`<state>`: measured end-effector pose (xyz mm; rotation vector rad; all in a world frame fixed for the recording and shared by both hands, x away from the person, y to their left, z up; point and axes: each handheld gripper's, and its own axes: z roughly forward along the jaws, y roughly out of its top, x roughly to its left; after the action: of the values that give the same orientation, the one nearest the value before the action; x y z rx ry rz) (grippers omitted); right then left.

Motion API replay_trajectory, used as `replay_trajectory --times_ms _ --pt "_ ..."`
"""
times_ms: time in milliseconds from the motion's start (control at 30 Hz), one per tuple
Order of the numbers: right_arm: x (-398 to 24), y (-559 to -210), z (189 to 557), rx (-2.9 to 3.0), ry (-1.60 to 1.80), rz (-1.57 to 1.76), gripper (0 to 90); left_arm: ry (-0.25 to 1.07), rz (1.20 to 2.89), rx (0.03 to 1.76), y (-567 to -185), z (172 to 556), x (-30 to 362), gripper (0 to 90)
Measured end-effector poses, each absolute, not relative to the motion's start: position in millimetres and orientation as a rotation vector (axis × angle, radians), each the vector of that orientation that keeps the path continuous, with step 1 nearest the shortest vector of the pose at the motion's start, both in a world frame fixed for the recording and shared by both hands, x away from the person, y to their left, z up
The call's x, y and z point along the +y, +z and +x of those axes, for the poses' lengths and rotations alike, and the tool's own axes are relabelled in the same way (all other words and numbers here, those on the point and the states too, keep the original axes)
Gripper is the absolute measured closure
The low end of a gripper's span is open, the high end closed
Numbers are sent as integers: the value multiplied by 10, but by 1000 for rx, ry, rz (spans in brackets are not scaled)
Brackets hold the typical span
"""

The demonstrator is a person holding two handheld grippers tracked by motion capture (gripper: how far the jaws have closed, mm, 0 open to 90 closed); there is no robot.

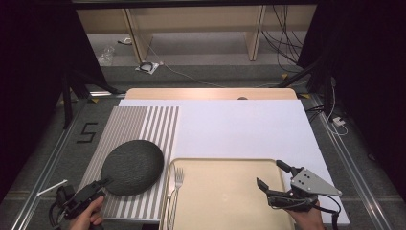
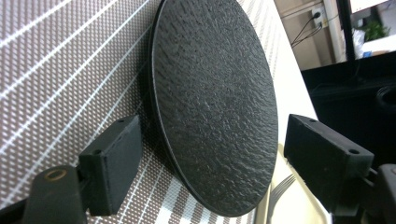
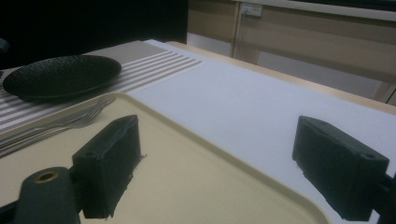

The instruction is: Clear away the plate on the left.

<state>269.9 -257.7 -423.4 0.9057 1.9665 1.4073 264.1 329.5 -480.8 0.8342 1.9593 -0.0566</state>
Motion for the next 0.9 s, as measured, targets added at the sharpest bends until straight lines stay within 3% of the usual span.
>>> replay_trajectory --times_ms 533,900 --pt "-2551 -4245 2709 1978 1411 901 161 -214 685 1970 -4930 2599 3191 241" --pt "-2550 -4245 2710 1976 1410 900 162 -242 535 1989 -5025 2533 3092 347"
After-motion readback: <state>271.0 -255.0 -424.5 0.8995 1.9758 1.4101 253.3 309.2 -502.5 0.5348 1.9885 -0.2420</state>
